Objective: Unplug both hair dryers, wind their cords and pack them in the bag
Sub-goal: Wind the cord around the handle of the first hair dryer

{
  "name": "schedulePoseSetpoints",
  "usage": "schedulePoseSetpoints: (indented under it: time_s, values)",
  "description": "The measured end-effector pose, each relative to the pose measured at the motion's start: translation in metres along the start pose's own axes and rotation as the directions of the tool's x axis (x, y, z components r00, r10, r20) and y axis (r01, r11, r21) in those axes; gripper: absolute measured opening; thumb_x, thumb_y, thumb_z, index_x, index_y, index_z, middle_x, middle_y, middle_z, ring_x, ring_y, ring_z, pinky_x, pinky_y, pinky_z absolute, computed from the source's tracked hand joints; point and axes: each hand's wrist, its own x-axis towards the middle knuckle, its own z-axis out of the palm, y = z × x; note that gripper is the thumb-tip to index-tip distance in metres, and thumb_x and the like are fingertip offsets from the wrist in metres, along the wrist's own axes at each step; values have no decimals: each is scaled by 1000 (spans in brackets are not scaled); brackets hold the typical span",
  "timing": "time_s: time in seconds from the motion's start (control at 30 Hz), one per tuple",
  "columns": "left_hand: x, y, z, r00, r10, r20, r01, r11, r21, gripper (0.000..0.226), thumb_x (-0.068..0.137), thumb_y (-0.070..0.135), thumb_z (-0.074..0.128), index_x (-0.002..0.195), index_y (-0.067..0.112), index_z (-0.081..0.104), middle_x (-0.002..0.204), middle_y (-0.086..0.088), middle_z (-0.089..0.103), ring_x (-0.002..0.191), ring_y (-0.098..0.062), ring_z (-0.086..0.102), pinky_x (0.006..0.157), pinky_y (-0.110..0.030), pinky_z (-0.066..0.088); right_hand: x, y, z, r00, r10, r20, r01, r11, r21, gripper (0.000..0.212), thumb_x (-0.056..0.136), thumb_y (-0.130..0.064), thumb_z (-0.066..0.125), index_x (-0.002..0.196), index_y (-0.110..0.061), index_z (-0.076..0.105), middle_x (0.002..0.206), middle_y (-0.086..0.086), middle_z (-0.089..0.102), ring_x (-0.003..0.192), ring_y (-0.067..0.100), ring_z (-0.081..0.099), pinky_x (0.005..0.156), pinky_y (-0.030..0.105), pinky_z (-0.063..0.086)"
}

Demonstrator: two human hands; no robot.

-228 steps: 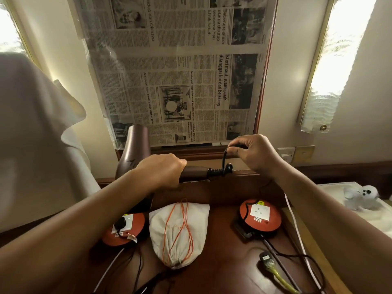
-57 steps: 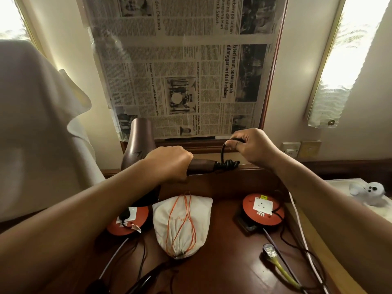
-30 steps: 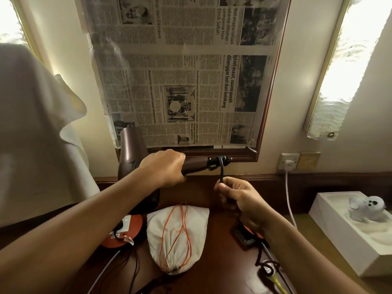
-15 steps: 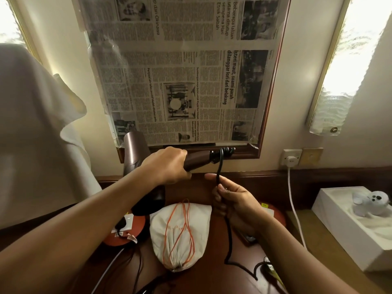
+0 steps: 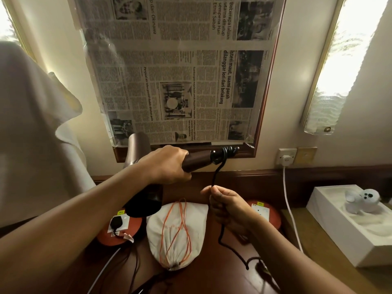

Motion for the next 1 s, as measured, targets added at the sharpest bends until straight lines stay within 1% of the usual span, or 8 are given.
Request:
schedulePoseSetpoints:
  time_s: [0.1, 0.3, 0.4, 0.47, 0.53, 0.57, 0.7, 1.0]
  values:
    - [-2, 2, 2, 999, 37, 13, -37, 999, 5, 21, 74, 38, 71, 84, 36, 52, 83, 9, 61, 77, -10, 60, 75, -34, 54, 4, -3, 0, 1000, -5, 15, 6, 997, -76, 29, 98, -32, 44, 98, -10, 63, 61, 0, 29, 48, 12, 22, 42, 22, 19]
    - [-9, 6, 0, 990, 116, 78, -121, 990, 68, 24, 77, 39, 71, 94, 34, 54, 85, 10, 59, 78, -9, 59, 75, -32, 53, 7, -27, -4, 1000, 7, 12, -3, 953, -304, 25, 98, -32, 46, 90, -14, 62, 54, -6, 36, 46, 9, 28, 41, 21, 22]
    - [-12, 8, -2, 985, 145, 96, -155, 982, 104, 25, 78, 38, 71, 96, 33, 54, 84, 11, 58, 80, -9, 59, 76, -31, 52, 11, -50, -3, 990, 80, -116, -124, 890, -438, 20, 96, -27, 53, 86, -15, 65, 55, -7, 43, 48, 7, 35, 44, 21, 27]
    - [-15, 10, -3, 983, 156, 97, -169, 975, 144, 24, 79, 38, 70, 97, 33, 54, 81, 13, 56, 79, -8, 58, 74, -27, 50, 11, -67, -6, 988, 19, -156, -110, 789, -604, 21, 94, -15, 55, 80, -23, 68, 61, -1, 49, 52, 13, 44, 48, 26, 37]
    - [-17, 11, -5, 982, 162, 102, -179, 965, 194, 26, 79, 37, 70, 100, 31, 56, 82, 13, 56, 79, -8, 57, 73, -26, 49, 11, -87, -9, 995, -101, -14, 44, 544, -838, 35, 89, -4, 58, 76, -34, 68, 71, 0, 61, 66, 24, 59, 60, 37, 49]
    - [-18, 12, -6, 981, 163, 110, -183, 959, 216, 27, 79, 37, 70, 102, 31, 56, 85, 12, 58, 81, -8, 58, 74, -26, 49, 11, -95, -9, 993, -109, 53, 95, 431, -897, 38, 86, -3, 62, 77, -39, 68, 77, -5, 66, 75, 20, 64, 69, 36, 51]
    - [-21, 13, -5, 979, 162, 125, -194, 931, 310, 28, 80, 38, 69, 103, 30, 55, 90, 10, 58, 83, -11, 58, 73, -28, 48, 15, -117, -6, 986, -164, 29, 91, 386, -918, 13, 89, -14, 64, 90, -24, 72, 84, -12, 68, 82, 3, 63, 78, 20, 46]
    - [-18, 12, 7, 986, 156, 53, -163, 884, 439, 30, 83, 37, 65, 109, 25, 57, 84, 9, 49, 75, -12, 51, 65, -26, 43, 1, -137, 5, 916, -397, 51, 142, 204, -969, 15, 88, -16, 66, 100, -13, 74, 97, -7, 68, 93, 7, 63, 82, 15, 47]
